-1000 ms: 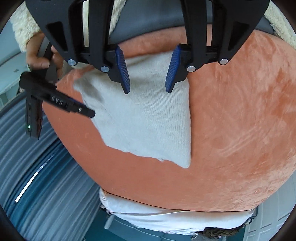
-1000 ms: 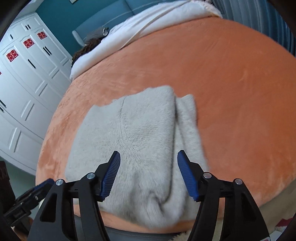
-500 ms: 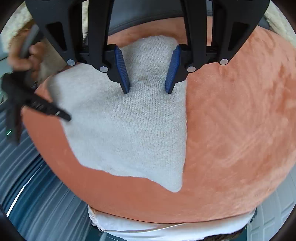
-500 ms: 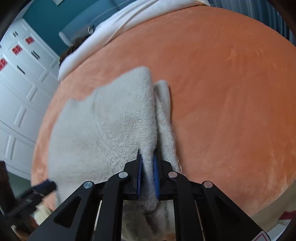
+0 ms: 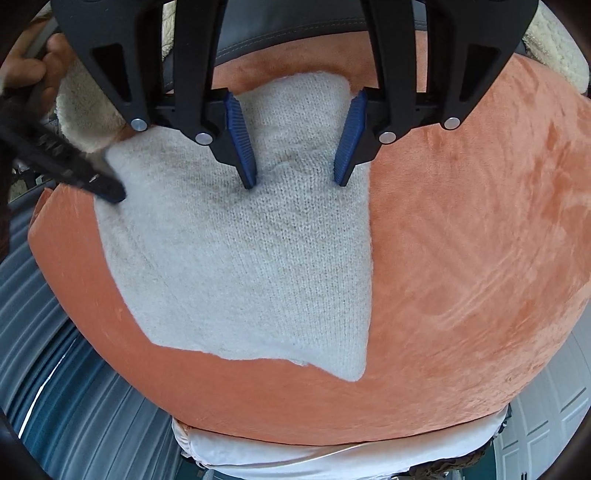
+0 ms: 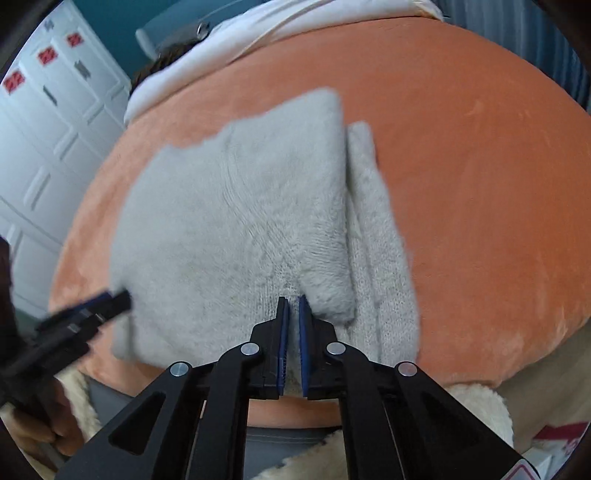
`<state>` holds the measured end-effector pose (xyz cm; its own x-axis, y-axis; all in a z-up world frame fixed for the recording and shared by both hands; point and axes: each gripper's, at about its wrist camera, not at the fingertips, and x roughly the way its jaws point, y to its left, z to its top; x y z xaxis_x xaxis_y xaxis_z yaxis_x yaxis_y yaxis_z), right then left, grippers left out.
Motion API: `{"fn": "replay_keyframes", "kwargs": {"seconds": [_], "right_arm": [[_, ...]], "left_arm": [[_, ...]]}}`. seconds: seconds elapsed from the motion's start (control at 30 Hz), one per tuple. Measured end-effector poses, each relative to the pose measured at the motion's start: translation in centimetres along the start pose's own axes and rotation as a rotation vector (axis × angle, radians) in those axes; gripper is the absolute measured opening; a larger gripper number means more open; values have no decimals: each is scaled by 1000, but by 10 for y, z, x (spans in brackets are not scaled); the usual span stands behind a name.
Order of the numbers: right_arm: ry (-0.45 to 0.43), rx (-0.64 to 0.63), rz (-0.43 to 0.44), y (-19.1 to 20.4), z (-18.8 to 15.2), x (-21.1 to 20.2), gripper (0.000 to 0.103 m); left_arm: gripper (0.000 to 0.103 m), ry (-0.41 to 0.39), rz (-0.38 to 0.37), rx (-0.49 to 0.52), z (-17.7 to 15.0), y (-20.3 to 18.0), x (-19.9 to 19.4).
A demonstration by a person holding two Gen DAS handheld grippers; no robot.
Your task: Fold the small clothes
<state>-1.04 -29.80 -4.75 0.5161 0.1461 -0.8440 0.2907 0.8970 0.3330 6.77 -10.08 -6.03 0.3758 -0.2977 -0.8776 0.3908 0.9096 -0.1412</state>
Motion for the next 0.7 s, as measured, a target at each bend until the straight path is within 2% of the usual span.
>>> {"fn": "replay_keyframes", "kwargs": {"seconds": [0.07,0.1,0.13,0.2,0.23,0.27,0.4,0.5,0.6,0.7], "right_arm": [[-41,12,43,-1,2,-20,6],[-34,5,43,0,2,-22,6],[-7,-16,19,0,-1,-15,6],[70,-77,-82,0,-12,13,0],[84,-78,-87,0,-17,19,0],[63,-65,-79,-1,-18,12,2],[-33,-23,-11,9,-20,-30,33],[-17,2,66,12,-30,-39,34],[-9,-37,51,19,-42,-38,34],[-23,-21,71,36,-45,-34,34]], "left_arm": [[42,13,-13,-23,-1,5,-2],[42,17,-20,-37,-2,6,-2],[42,19,-24,-45,-3,7,-1],[42,25,-23,-46,-5,6,-2],[42,30,-26,-43,-6,5,-3],[42,37,-18,-31,-7,3,-4],[42,55,-33,-34,-15,4,-11],[43,72,-33,-27,-25,5,-15],[43,84,11,-6,-39,12,-15],[45,132,19,-65,-50,30,-4]]}}
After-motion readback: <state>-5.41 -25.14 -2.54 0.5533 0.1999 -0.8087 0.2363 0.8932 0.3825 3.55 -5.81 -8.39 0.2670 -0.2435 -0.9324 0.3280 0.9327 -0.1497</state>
